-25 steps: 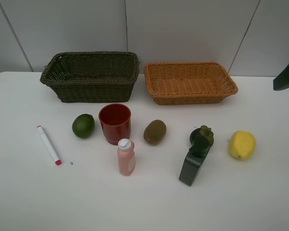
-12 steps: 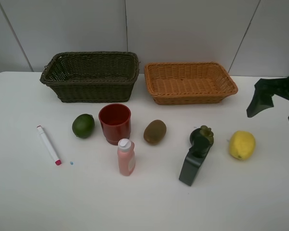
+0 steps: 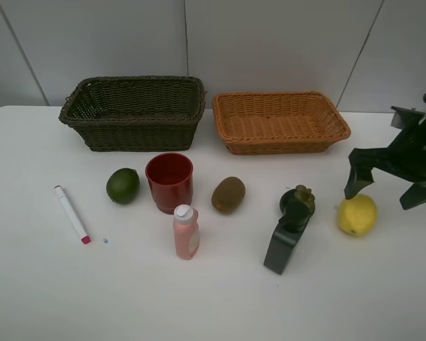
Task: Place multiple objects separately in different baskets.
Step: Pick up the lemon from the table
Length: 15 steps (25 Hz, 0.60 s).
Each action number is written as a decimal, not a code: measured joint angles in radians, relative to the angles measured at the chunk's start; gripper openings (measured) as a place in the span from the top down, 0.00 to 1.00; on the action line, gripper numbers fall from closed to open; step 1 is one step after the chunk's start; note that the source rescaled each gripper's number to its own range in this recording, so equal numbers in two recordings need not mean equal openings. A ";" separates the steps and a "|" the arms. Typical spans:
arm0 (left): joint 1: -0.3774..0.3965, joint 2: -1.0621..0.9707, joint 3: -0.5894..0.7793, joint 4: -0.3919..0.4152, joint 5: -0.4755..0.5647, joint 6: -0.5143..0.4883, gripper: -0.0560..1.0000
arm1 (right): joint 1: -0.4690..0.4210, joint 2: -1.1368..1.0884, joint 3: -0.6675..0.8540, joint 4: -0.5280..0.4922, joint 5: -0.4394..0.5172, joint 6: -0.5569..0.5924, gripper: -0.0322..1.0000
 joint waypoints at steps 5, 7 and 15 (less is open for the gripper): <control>0.000 0.000 0.000 0.000 -0.001 0.000 0.00 | 0.000 0.073 -0.001 0.000 -0.028 0.000 0.01; 0.000 0.000 0.000 0.000 -0.001 0.000 0.00 | 0.000 0.094 -0.001 0.000 -0.044 0.000 0.01; 0.000 0.000 0.000 0.000 -0.002 0.000 0.00 | 0.000 0.166 -0.001 0.000 -0.082 0.000 0.01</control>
